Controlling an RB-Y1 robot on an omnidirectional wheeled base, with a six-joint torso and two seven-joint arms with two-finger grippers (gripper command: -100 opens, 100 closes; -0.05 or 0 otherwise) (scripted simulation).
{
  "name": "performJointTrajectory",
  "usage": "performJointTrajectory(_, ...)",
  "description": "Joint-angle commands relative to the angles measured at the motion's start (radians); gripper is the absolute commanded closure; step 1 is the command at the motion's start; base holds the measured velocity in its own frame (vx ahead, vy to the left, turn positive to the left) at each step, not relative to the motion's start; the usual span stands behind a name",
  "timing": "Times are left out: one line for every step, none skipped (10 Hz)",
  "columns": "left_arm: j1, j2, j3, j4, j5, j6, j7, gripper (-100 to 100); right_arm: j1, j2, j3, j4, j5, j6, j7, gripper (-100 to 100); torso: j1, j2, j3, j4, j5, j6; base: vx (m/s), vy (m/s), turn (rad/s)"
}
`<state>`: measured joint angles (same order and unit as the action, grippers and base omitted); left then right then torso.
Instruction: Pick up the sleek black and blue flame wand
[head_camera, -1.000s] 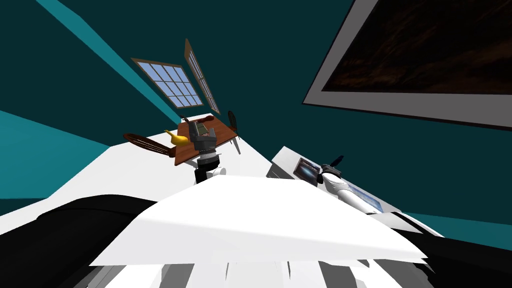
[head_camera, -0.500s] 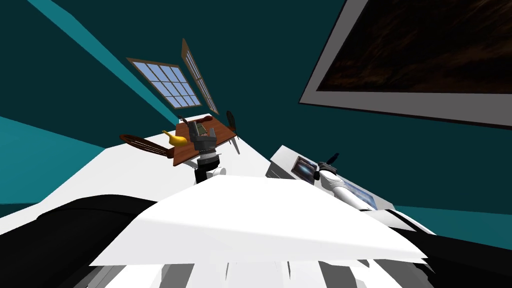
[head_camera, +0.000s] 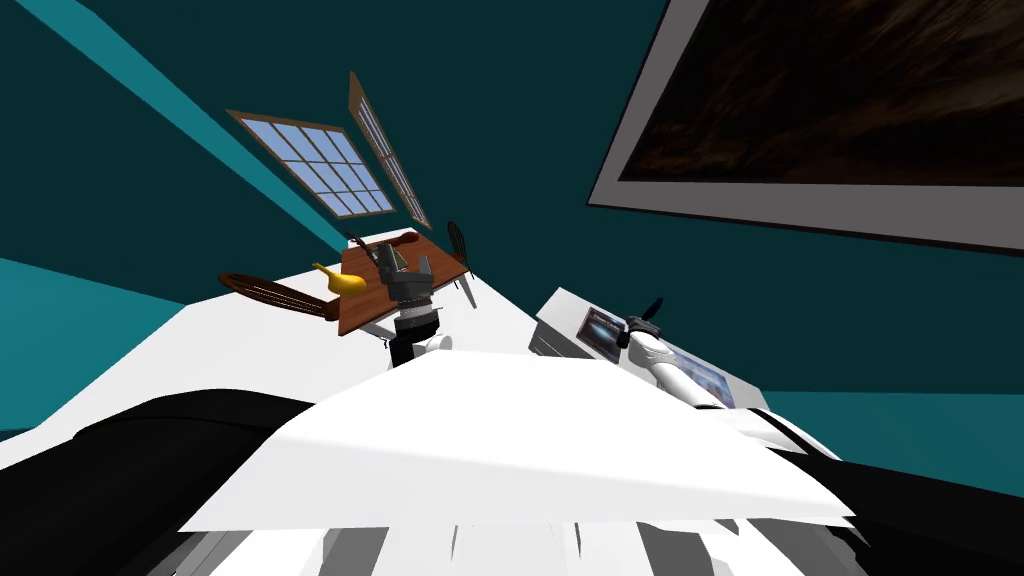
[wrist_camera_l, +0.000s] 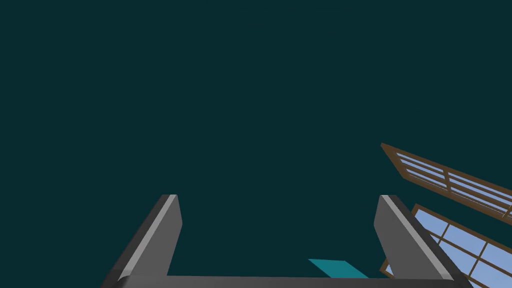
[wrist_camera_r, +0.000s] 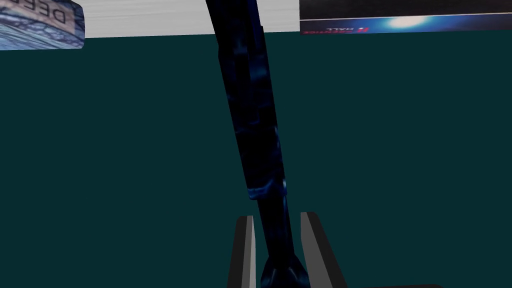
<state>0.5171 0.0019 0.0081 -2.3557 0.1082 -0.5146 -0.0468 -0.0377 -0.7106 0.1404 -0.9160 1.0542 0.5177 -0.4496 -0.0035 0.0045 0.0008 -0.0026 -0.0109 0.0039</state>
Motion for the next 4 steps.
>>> performJointTrajectory(0.000,0.000,0.000,0.000,0.000,0.000,0.000,0,0.002,0.007,-0.017,-0.028,-0.024,0.000,0.050,100,0.000,0.000,0.000,0.000,0.000,0.000,-0.032,-0.024,-0.037)
performJointTrajectory(0.000,0.000,0.000,0.000,0.000,0.000,0.000,0,0.002,0.007,-0.017,-0.028,-0.024,0.000,0.081,100,0.001,0.000,0.000,0.000,0.000,0.000,-0.011,-0.013,0.004)
performJointTrajectory(0.000,0.000,0.000,0.000,0.000,0.000,0.000,0,0.001,0.006,-0.016,-0.026,-0.023,0.000,0.061,100,0.001,-0.001,0.000,0.000,0.000,0.000,-0.003,-0.005,0.002)
performJointTrajectory(0.000,0.000,0.000,0.000,0.000,0.000,0.000,0,0.001,0.006,-0.016,-0.026,-0.023,0.000,0.066,0,0.002,-0.002,-0.001,0.000,0.000,0.000,0.000,0.000,0.000)
